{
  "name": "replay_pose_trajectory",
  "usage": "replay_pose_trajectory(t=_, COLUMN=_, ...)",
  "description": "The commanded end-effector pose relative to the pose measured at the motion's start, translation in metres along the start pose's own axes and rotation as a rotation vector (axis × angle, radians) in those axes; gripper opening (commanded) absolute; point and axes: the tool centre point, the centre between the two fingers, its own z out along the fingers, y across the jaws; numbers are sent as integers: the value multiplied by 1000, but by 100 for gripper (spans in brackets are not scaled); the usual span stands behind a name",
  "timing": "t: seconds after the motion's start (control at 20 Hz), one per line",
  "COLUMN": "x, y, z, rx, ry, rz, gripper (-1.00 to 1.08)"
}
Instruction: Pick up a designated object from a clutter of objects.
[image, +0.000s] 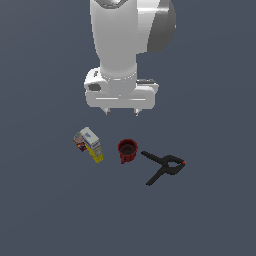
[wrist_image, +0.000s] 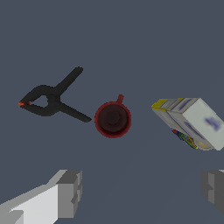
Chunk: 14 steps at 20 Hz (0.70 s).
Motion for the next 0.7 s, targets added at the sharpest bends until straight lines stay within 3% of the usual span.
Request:
replay_pose_trajectory(t=0.0, x=0, y=0, z=0, rx=0, ry=0, rz=0, gripper=100)
replay_pose_trajectory(t=0.65, x=-1, y=5, z=-2, rx=-14, ry=4, rz=-47, gripper=100)
